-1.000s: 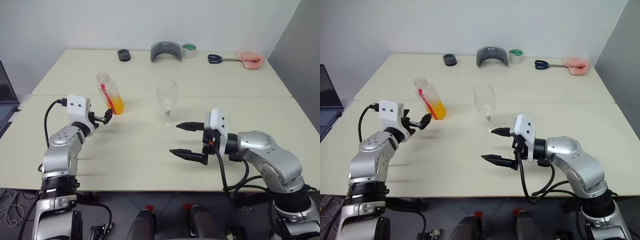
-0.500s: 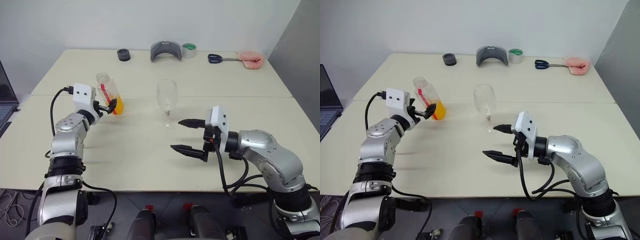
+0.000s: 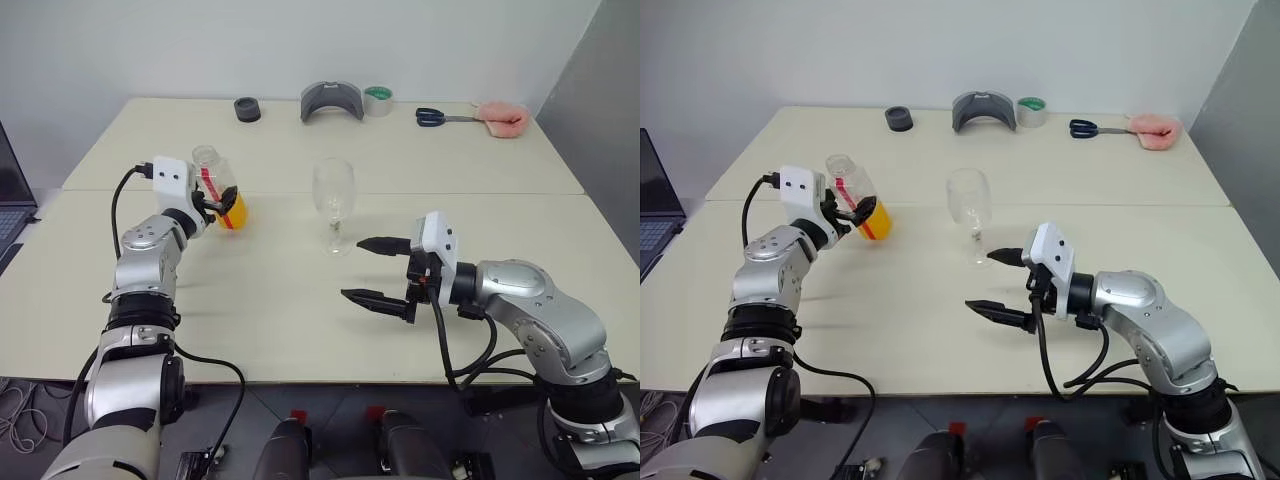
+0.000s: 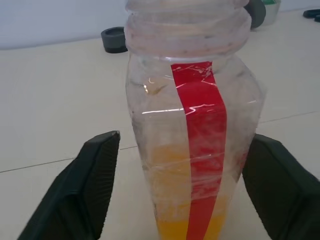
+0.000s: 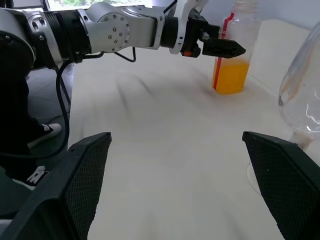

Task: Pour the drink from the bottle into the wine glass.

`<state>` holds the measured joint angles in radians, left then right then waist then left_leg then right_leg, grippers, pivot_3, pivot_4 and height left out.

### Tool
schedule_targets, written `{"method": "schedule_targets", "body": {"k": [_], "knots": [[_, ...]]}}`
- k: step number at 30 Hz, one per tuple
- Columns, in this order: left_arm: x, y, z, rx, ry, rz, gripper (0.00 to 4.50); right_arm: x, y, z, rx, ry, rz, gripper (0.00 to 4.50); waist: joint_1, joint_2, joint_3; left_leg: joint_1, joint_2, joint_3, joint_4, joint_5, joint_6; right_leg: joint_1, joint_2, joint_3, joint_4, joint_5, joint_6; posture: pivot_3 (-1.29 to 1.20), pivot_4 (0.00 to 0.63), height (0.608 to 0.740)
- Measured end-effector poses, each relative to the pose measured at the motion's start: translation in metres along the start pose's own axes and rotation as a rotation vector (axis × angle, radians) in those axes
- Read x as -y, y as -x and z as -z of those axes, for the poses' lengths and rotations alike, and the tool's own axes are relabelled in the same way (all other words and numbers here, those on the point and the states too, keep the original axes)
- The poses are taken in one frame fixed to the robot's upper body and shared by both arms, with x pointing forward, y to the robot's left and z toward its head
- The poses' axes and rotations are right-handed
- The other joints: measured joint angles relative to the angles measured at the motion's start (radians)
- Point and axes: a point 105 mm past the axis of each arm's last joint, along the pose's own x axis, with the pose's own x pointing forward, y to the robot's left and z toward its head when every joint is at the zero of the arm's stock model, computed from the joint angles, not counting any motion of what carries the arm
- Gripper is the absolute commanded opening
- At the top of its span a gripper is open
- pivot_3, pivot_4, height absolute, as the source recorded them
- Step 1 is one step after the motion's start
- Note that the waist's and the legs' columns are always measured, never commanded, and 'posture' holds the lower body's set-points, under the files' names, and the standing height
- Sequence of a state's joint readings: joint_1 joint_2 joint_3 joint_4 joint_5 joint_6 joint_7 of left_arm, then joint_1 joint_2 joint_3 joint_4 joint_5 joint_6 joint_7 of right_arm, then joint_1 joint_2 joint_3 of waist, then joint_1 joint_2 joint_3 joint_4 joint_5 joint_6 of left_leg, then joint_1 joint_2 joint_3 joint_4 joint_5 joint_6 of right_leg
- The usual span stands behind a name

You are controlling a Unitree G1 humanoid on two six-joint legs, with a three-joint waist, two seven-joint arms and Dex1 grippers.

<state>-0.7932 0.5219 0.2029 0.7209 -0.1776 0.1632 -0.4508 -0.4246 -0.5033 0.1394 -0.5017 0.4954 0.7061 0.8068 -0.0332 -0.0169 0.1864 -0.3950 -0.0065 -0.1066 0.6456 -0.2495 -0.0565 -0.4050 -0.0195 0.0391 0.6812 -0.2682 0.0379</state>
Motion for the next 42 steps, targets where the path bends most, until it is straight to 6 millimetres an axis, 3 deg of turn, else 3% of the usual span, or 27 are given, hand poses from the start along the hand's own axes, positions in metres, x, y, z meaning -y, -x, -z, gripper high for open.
{"method": "schedule_targets", "body": {"k": [3,5,21,24,28,37,42], "knots": [[0.001,-0.002,0.000,0.003,0.017,0.006,1.95,0.005,-0.002,-0.004,0.009,0.010,0.007,4.50,0.000,0.000,0.000,0.000,0.000,0.000,0.000,0.000,0.000,0.000,0.000,0.000,0.000,0.000,0.000,0.00,0.150,0.740],[0.002,-0.003,0.000,0.007,0.021,0.012,1.77,0.007,-0.003,-0.006,0.024,0.014,0.010,4.50,0.000,0.000,0.000,0.000,0.000,0.000,0.000,0.000,0.000,0.000,0.000,0.000,0.000,0.000,0.000,0.00,0.150,0.740],[0.005,-0.003,-0.010,0.033,0.018,0.019,1.76,0.006,0.000,-0.015,0.071,0.036,0.051,4.50,0.000,0.000,0.000,-0.002,0.000,-0.001,0.000,0.000,0.000,-0.001,0.000,0.000,0.000,0.000,0.000,0.00,0.150,0.740],[0.015,-0.001,-0.023,0.085,-0.012,0.044,1.76,0.007,0.007,-0.018,0.086,0.035,0.083,4.50,0.001,0.000,0.000,-0.002,0.000,-0.001,0.000,0.000,0.000,-0.001,-0.001,-0.001,0.000,0.000,0.000,0.00,0.150,0.740],[0.045,0.001,-0.041,0.140,-0.096,0.146,1.76,0.016,0.016,-0.021,0.099,0.034,0.164,4.50,0.001,0.000,0.000,-0.002,-0.001,-0.001,0.000,0.000,0.000,-0.001,-0.001,0.000,0.000,0.000,0.000,0.00,0.150,0.740],[0.086,0.002,-0.058,0.195,-0.370,0.301,1.76,0.031,0.018,-0.030,0.177,0.081,0.312,4.50,-0.001,0.000,0.000,-0.001,0.000,0.000,0.000,0.000,0.000,-0.001,0.000,0.000,0.000,0.001,0.000,0.00,0.150,0.740],[0.097,0.000,-0.095,0.322,-0.541,0.313,1.76,0.034,0.015,-0.031,0.189,0.063,0.312,4.50,0.001,0.000,0.000,-0.002,-0.001,0.000,0.000,0.000,0.000,-0.001,0.000,0.001,0.000,0.001,0.000,0.00,0.150,0.740]]}}
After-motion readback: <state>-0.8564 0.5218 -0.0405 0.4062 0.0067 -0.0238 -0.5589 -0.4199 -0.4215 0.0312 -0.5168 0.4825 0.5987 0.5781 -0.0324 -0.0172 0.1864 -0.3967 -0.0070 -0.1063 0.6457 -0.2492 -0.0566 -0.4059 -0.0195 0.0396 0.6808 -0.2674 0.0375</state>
